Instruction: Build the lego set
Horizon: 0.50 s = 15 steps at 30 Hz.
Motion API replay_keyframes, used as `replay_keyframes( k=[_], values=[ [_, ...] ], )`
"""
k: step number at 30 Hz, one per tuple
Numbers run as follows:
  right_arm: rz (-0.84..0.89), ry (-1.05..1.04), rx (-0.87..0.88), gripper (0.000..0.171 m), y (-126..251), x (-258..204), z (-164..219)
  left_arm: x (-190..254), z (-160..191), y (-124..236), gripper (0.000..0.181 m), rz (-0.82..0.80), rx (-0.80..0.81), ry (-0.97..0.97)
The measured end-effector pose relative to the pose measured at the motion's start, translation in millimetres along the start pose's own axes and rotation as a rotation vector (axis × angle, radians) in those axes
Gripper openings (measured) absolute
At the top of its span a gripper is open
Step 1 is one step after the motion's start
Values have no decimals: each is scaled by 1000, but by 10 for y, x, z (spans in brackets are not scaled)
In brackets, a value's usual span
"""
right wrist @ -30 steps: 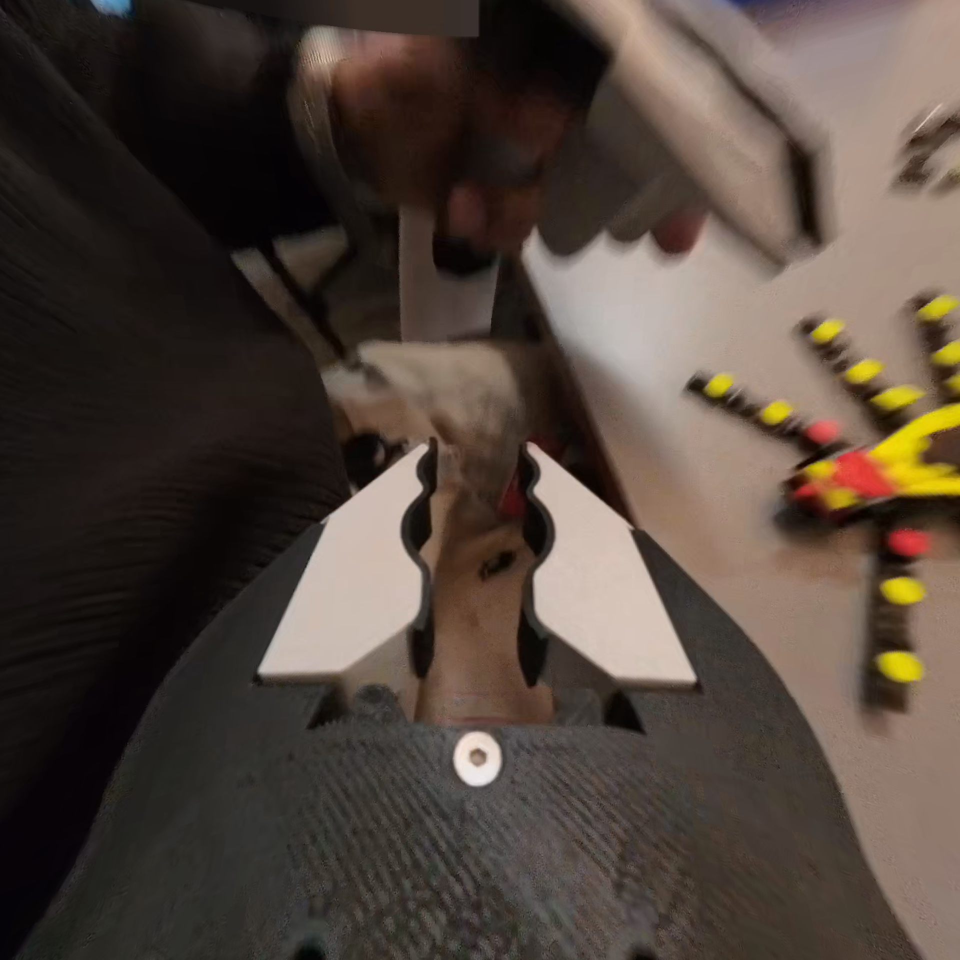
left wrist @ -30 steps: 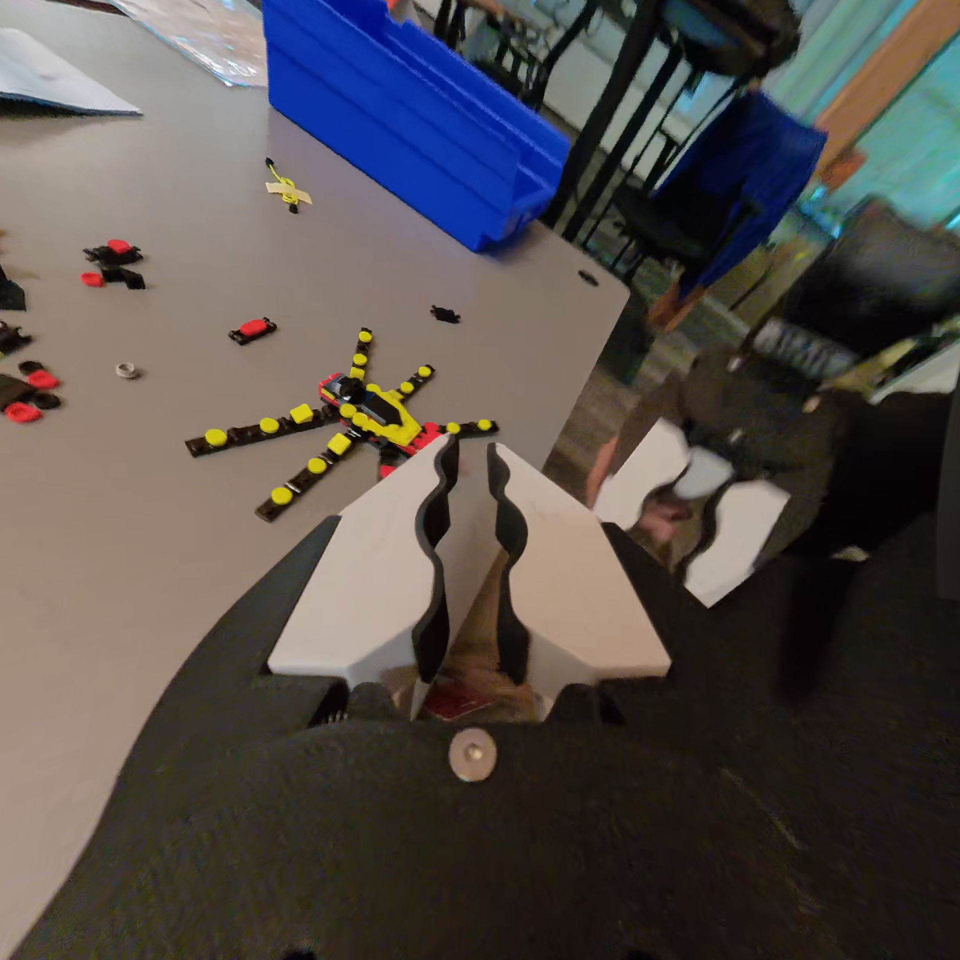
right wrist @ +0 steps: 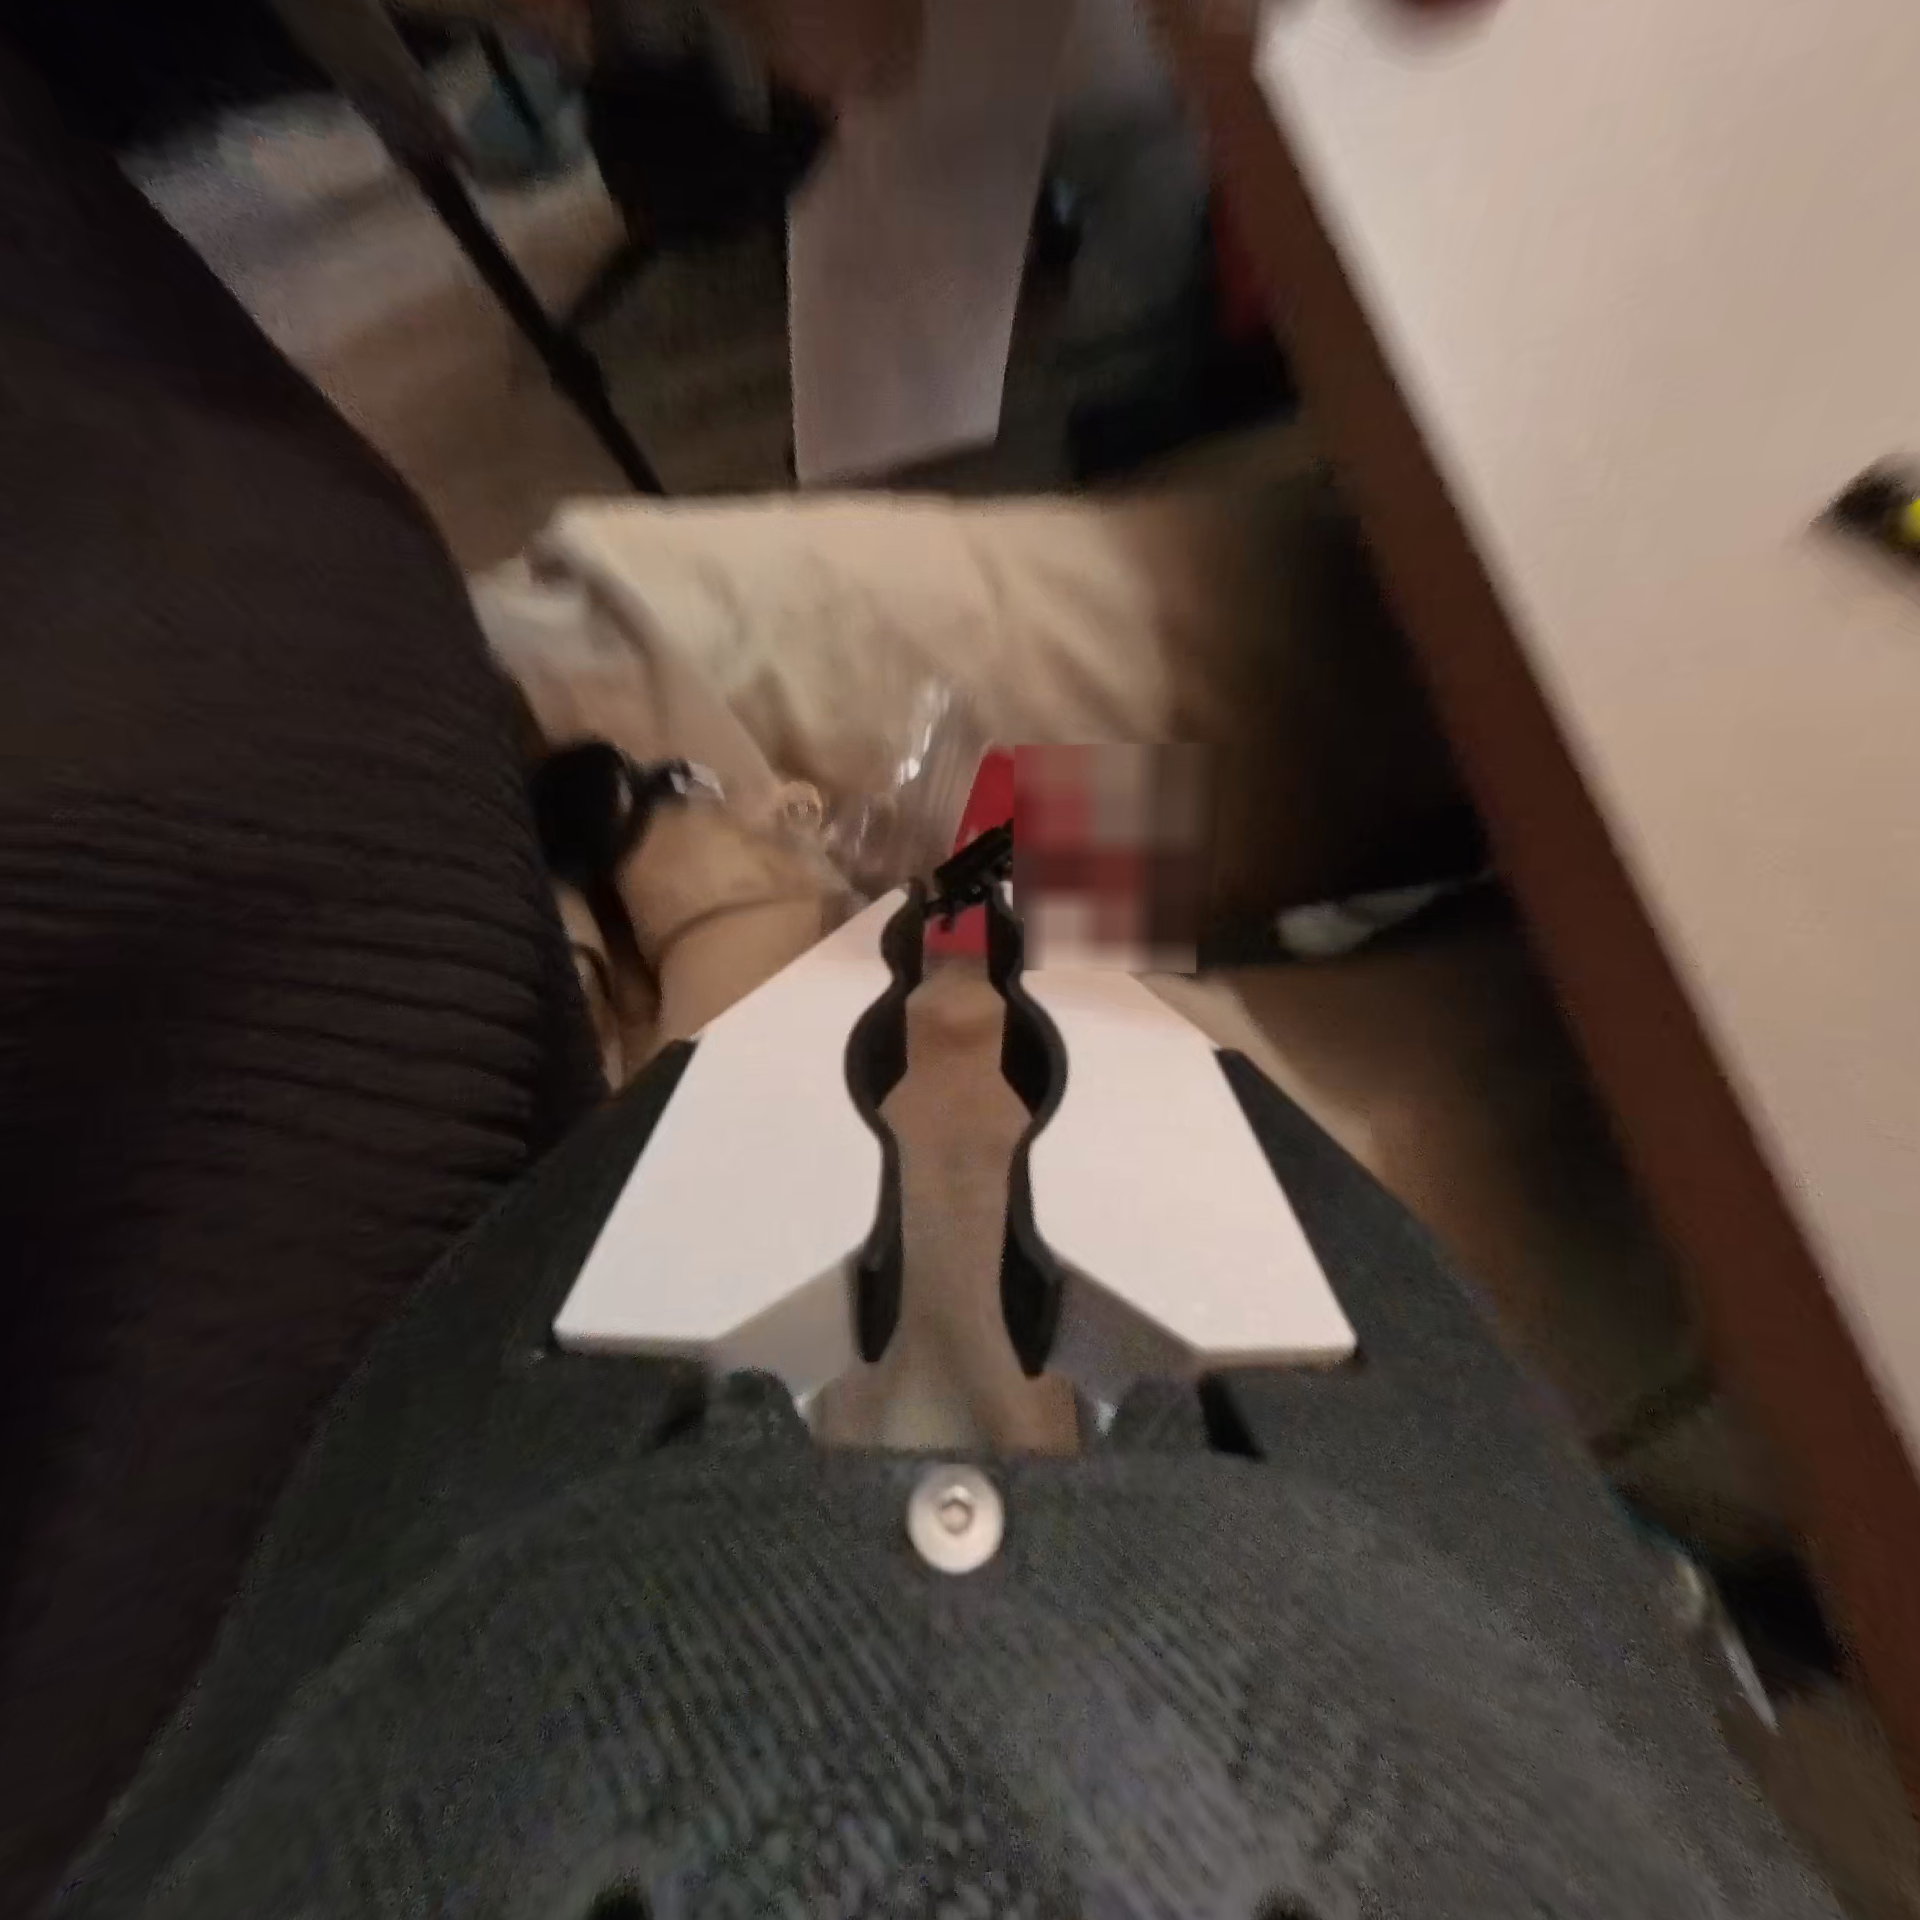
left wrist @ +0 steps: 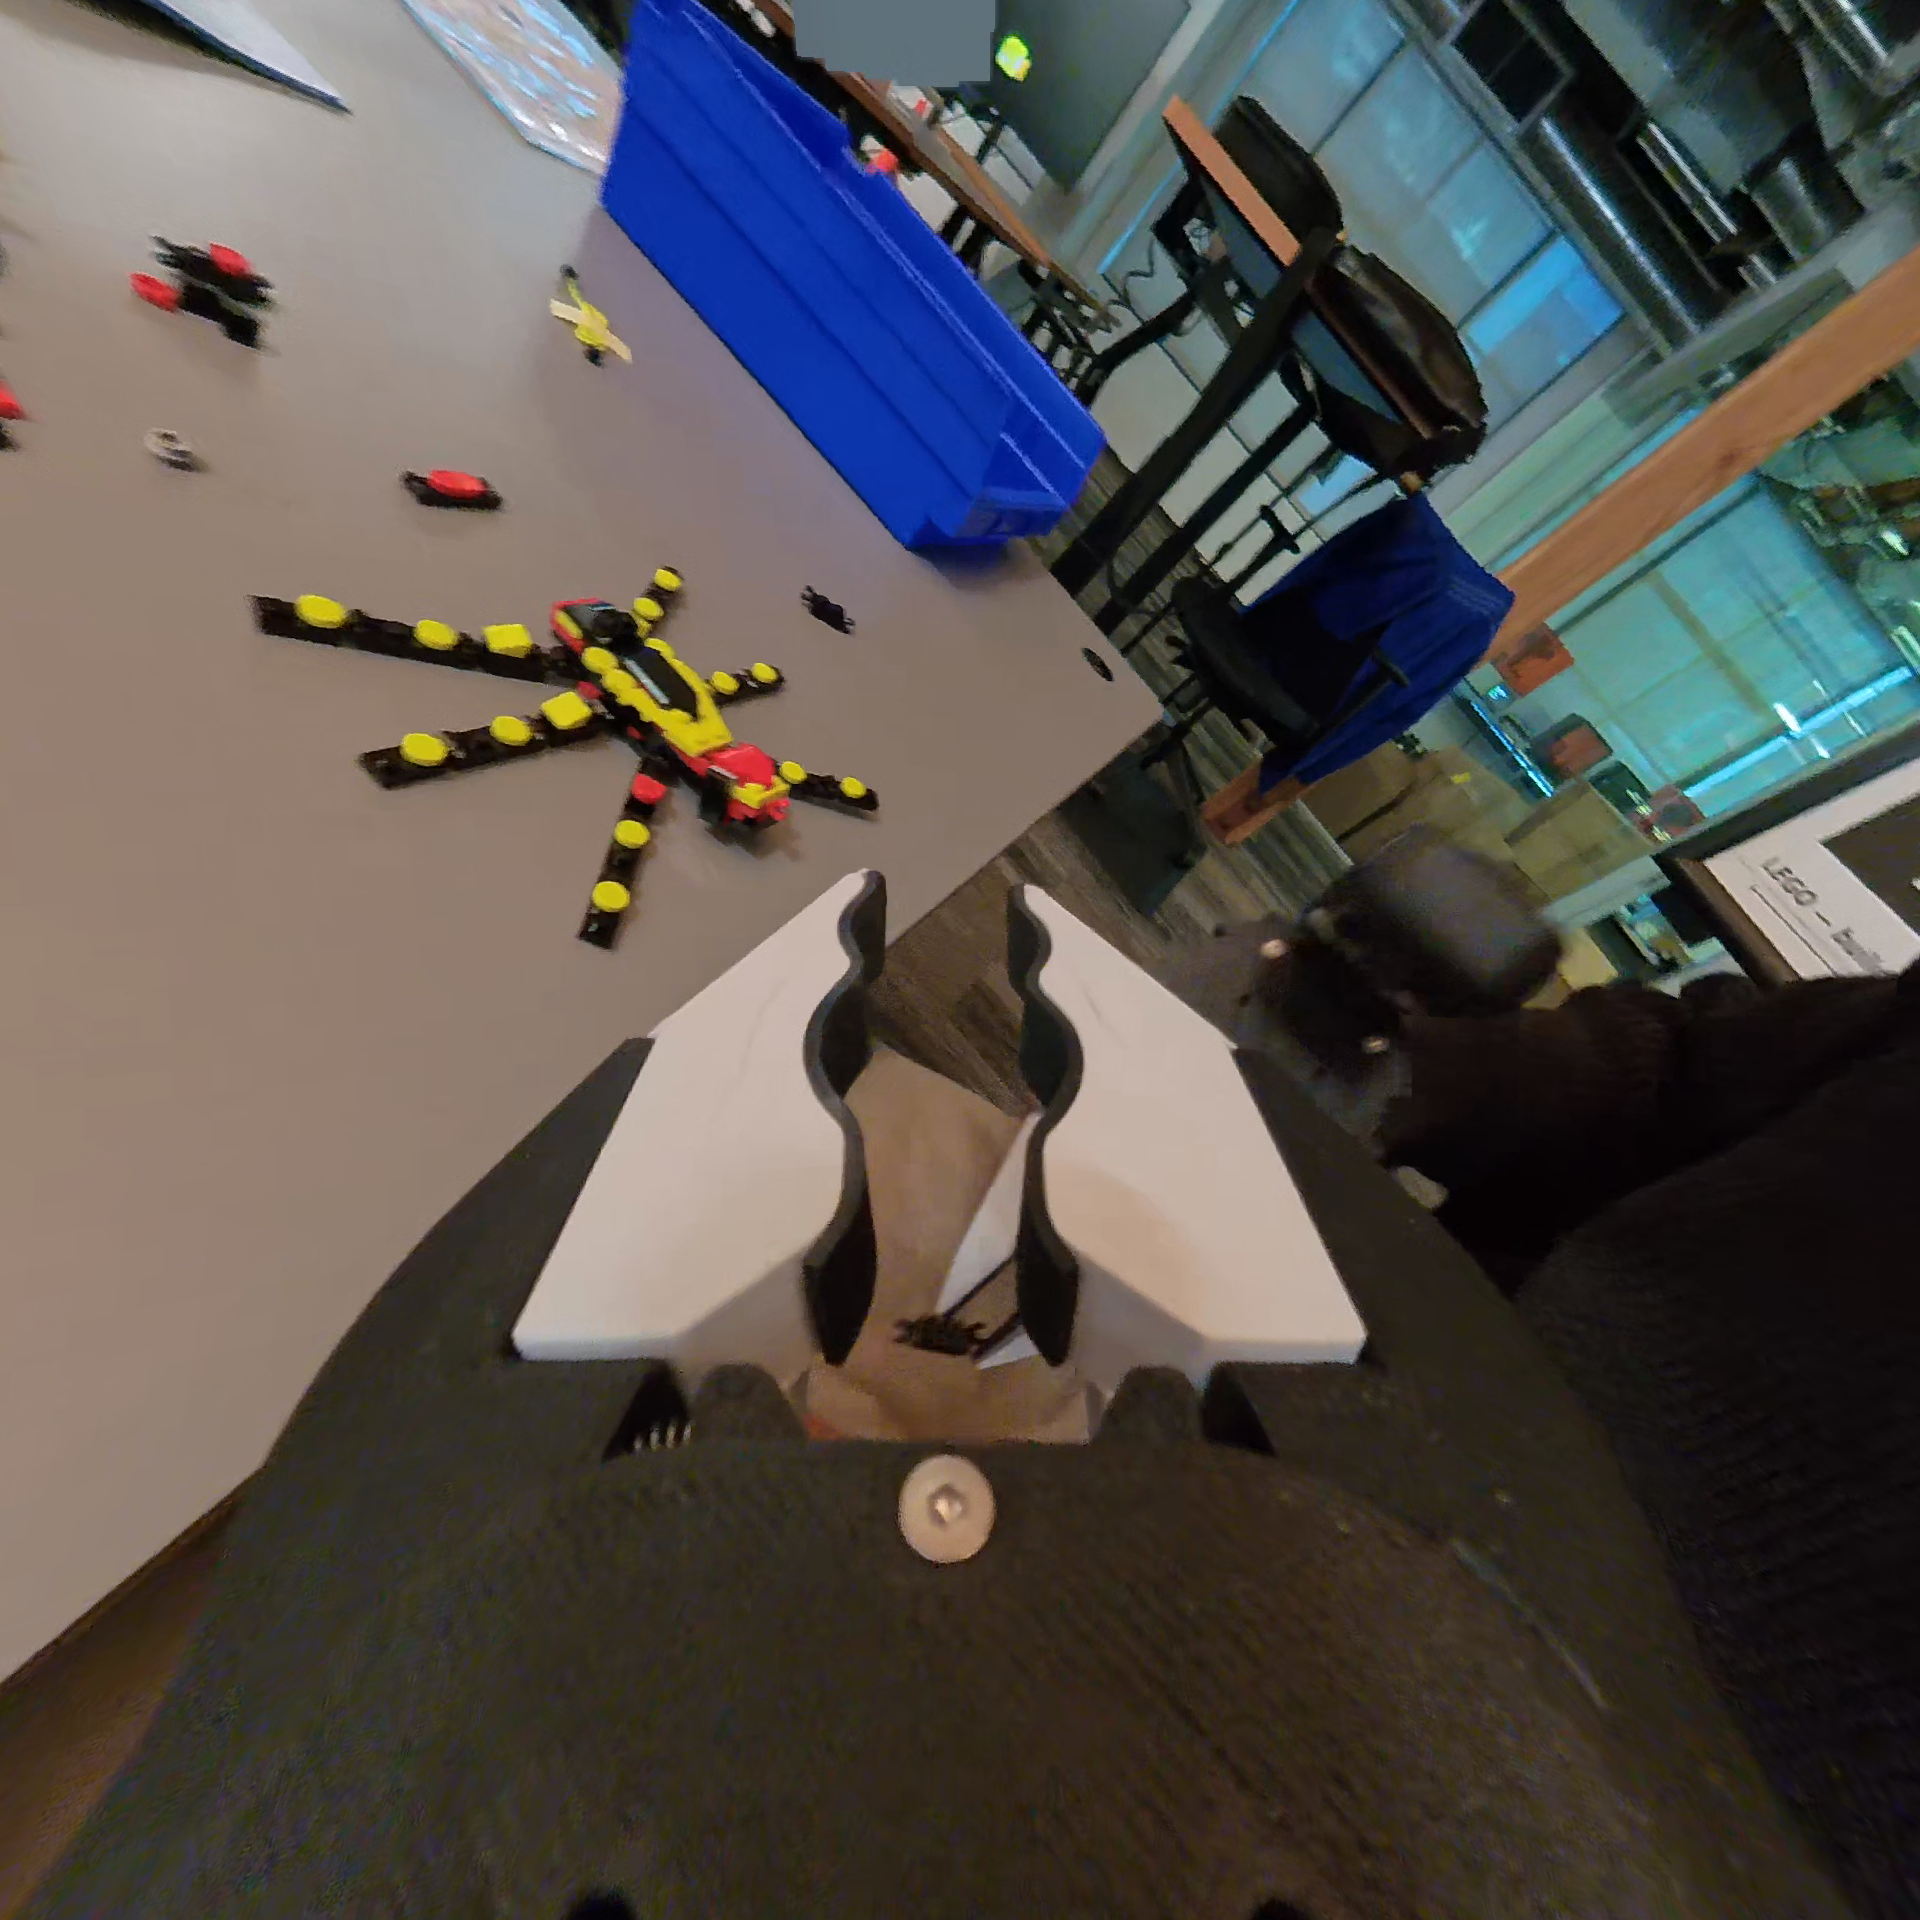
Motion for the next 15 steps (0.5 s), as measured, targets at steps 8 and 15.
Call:
replay_keyframes(
  k=[8,15],
  values=[
    [153,35,485,9,691,483,-780,-177,-53,-43,40,43,69,177],
    [170,86,562,9,727,1024,-869,-267,-174,-232,32,266,126,462]
  ],
)
Point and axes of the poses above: each gripper's, where its closed fingertips meet, y back along the fingers, z out of its underside, x = y × z across the jaws, the point moved 4 cm from there along y, back along the fingers, and after that the axes turned 4 degrees about x, right-handed, at the moved point
